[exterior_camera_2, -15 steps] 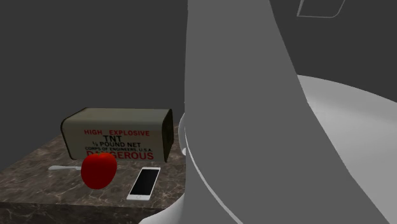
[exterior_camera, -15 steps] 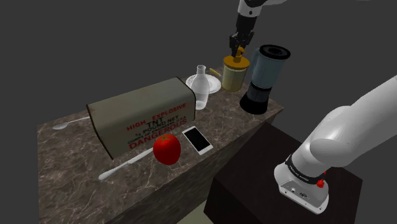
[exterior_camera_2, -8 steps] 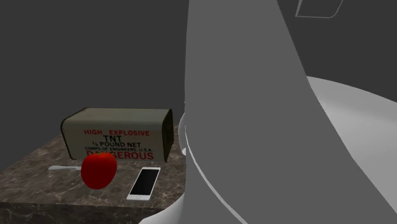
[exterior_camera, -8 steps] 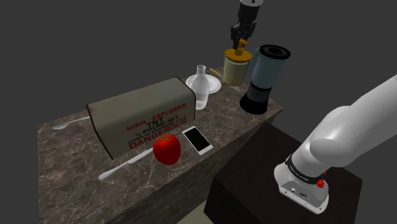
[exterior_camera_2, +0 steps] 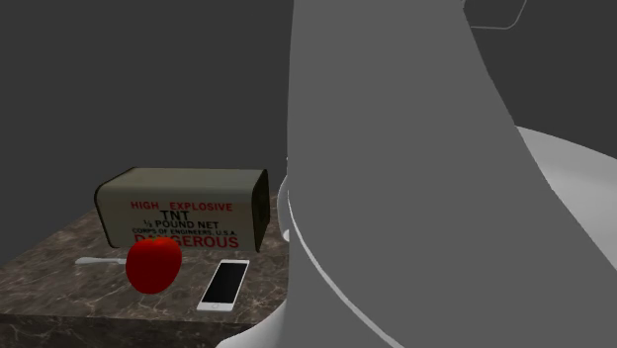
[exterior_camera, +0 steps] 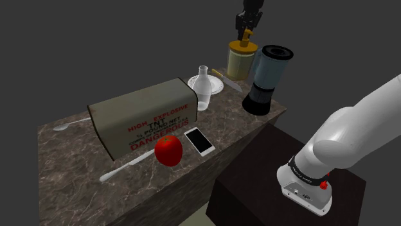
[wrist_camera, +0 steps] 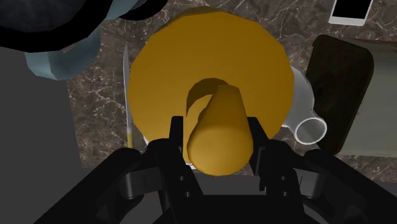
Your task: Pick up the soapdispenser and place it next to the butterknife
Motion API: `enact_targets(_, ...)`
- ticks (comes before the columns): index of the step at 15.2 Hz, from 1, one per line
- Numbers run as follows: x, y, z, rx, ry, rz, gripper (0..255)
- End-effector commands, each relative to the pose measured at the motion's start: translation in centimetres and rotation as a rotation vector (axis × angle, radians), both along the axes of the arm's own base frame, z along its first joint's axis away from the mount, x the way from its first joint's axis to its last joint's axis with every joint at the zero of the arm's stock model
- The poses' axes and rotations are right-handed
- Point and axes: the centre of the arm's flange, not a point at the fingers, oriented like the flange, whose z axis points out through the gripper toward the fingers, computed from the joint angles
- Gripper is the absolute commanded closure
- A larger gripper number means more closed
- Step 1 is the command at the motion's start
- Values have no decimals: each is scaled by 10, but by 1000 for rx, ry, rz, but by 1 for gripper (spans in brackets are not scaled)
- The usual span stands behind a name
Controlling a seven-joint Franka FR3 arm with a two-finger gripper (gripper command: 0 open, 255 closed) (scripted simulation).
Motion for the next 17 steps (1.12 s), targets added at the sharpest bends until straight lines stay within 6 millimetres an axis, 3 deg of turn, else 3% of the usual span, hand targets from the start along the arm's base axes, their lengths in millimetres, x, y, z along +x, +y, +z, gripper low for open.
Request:
enact_targets(1,0,-1,11,0,0,0,255)
enact_targets(12,0,-1,66,0,0,0,255)
enact_targets(17,-5,63,48,0,0,0,255)
